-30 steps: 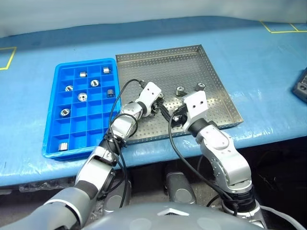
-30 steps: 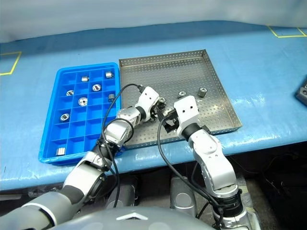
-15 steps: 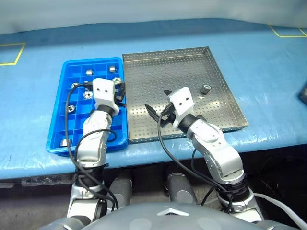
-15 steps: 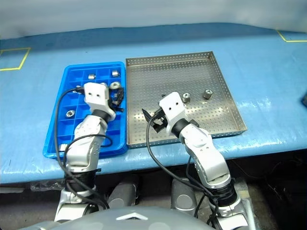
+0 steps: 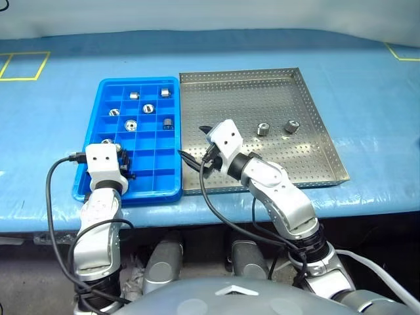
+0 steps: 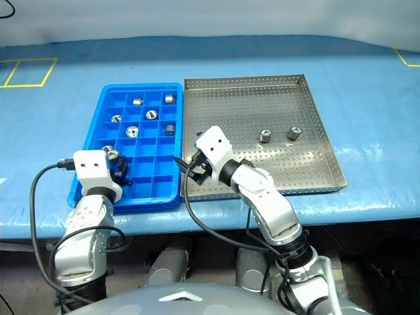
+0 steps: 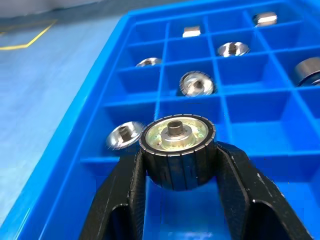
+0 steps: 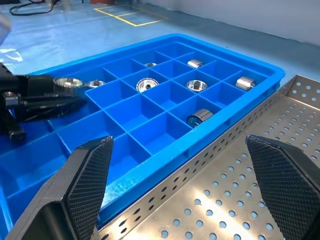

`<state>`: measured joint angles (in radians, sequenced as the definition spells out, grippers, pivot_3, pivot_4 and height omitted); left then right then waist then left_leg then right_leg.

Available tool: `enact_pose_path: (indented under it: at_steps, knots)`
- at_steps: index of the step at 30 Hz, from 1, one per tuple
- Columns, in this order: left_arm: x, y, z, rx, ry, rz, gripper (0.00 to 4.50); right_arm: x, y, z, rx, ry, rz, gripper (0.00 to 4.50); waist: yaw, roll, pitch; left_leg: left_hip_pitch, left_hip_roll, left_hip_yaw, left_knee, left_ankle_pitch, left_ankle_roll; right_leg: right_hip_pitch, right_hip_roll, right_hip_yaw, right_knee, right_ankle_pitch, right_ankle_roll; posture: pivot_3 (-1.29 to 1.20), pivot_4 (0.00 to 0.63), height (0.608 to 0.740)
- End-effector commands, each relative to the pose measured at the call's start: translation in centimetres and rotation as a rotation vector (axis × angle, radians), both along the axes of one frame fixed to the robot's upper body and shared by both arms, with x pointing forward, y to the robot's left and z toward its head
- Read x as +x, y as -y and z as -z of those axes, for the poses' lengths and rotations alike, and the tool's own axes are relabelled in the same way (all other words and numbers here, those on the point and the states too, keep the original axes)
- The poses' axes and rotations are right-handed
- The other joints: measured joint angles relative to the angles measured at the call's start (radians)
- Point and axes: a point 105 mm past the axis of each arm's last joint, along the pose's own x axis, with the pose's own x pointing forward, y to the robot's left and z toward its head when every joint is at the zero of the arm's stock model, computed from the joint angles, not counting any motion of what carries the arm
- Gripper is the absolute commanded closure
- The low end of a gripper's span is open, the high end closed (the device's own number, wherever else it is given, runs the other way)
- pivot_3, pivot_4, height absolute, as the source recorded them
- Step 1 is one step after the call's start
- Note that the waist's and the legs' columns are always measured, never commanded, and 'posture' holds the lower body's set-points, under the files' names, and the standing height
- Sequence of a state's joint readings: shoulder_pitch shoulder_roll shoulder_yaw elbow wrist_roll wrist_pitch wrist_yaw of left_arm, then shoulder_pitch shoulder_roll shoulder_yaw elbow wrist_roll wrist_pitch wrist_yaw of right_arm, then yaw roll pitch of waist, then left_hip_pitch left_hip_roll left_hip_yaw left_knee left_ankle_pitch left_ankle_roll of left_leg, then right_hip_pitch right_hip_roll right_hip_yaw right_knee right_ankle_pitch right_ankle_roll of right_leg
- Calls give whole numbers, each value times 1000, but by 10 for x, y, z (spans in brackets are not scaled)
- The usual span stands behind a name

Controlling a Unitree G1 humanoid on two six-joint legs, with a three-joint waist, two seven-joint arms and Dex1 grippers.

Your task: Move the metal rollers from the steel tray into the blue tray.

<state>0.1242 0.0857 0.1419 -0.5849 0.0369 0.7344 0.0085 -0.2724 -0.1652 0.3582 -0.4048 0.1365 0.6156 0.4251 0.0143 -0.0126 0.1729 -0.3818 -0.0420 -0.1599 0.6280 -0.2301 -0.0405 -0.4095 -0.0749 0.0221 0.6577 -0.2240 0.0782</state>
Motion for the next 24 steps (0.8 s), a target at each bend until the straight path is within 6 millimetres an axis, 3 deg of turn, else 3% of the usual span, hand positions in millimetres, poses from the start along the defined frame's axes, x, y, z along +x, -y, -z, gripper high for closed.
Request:
enact_pose_path:
  at_steps: [1,3,7,12,16,24]
  knots:
    - [-2,11,-3,6,-1,60,2805,-2,-2,-12,29,43,-13,0,1,0,0,0,0,0,0,0,0,0,0,0,0,0,0,139,150,740]
    - [0,16,-2,-18,-2,80,2805,-1,0,-11,25,46,-1,0,0,0,0,0,0,0,0,0,0,0,0,0,0,0,0,116,150,740]
    - [3,22,-7,-42,19,111,1594,-1,5,-11,26,46,24,0,1,0,0,0,0,0,-1,0,0,-1,0,0,0,-1,-1,104,150,740]
    - [12,39,-38,-91,175,190,23,6,14,-13,60,38,122,0,0,0,0,0,0,0,-1,0,0,-1,-1,-1,0,-1,-1,77,150,740]
    - [16,61,-54,-114,256,326,23,25,33,-13,75,27,318,0,-3,0,0,0,0,0,-1,0,-1,-1,-1,-1,0,-1,-1,63,150,740]
    - [0,115,-47,-150,219,723,23,64,80,-2,47,-20,802,0,-23,1,0,-1,0,1,-2,0,-1,-2,-1,0,0,-1,-3,23,150,740]
